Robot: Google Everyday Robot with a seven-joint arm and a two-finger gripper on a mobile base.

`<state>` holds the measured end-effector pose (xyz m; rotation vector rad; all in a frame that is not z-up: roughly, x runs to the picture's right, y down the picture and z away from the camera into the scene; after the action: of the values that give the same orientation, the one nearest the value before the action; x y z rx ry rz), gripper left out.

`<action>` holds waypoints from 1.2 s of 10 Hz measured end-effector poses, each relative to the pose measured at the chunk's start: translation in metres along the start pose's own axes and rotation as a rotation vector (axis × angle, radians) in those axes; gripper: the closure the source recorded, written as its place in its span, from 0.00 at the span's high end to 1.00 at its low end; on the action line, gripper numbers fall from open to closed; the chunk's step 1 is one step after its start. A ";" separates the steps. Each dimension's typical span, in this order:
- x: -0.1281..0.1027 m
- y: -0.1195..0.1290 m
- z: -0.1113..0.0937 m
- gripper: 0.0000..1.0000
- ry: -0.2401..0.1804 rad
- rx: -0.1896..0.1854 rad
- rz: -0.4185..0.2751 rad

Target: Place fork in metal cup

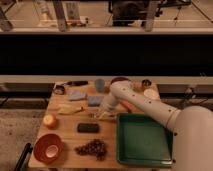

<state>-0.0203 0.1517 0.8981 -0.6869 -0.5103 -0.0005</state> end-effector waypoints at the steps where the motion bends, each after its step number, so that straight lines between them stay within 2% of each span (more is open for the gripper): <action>1: 0.000 0.000 -0.001 0.29 0.002 0.000 -0.002; 3: -0.001 0.000 -0.001 0.07 0.003 -0.002 -0.004; 4: 0.000 0.000 -0.001 0.02 0.003 -0.001 -0.003; 7: 0.002 -0.001 -0.004 0.00 0.006 0.009 -0.009; 12: -0.002 -0.002 -0.050 0.00 0.015 0.098 -0.022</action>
<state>-0.0002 0.1195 0.8658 -0.5847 -0.4999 -0.0016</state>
